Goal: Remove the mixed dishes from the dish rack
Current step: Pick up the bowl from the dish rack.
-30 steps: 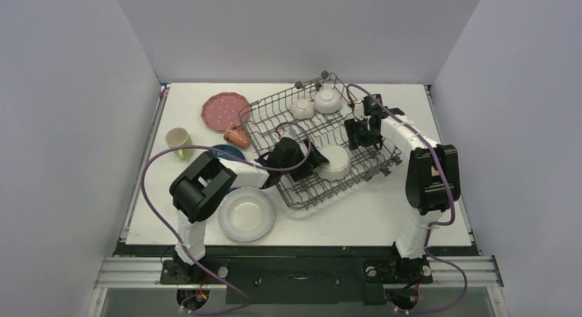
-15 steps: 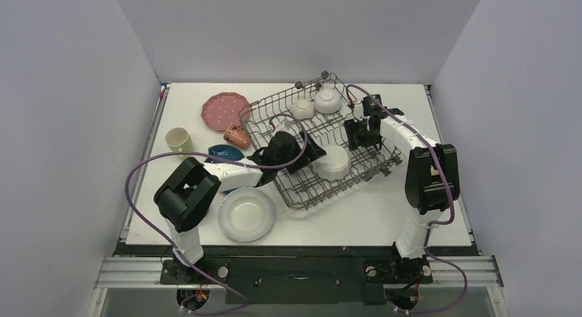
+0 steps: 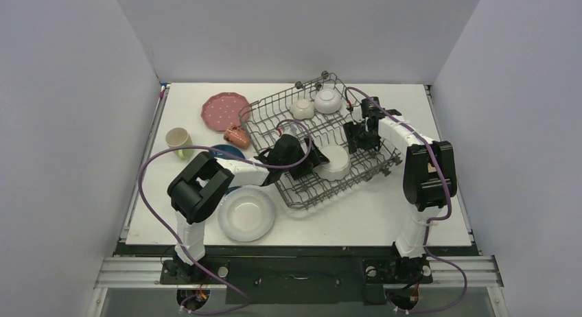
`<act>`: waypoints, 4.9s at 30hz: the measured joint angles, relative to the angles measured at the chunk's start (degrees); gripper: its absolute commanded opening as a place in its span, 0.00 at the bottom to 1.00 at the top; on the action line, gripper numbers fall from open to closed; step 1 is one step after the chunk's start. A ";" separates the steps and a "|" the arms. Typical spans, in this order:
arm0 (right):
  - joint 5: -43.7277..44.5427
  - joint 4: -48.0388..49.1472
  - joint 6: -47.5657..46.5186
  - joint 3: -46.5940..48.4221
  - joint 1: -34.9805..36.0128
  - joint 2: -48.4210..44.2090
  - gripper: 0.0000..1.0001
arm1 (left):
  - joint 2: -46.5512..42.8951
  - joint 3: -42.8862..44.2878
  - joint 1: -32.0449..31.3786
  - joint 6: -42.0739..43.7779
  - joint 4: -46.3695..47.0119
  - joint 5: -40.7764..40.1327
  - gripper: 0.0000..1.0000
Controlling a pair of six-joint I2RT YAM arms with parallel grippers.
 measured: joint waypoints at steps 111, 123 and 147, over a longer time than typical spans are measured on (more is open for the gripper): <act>0.35 -1.16 -0.24 0.02 -1.42 1.20 0.55 | 5.77 -3.98 2.34 -14.95 30.01 2.43 0.72; -3.13 -1.33 -0.04 0.02 -2.21 1.20 0.55 | 14.03 3.43 2.40 -21.51 36.11 0.15 0.54; -8.90 -1.57 -4.26 0.00 -9.07 -21.09 0.56 | 17.90 24.33 6.91 -8.61 20.24 19.41 0.00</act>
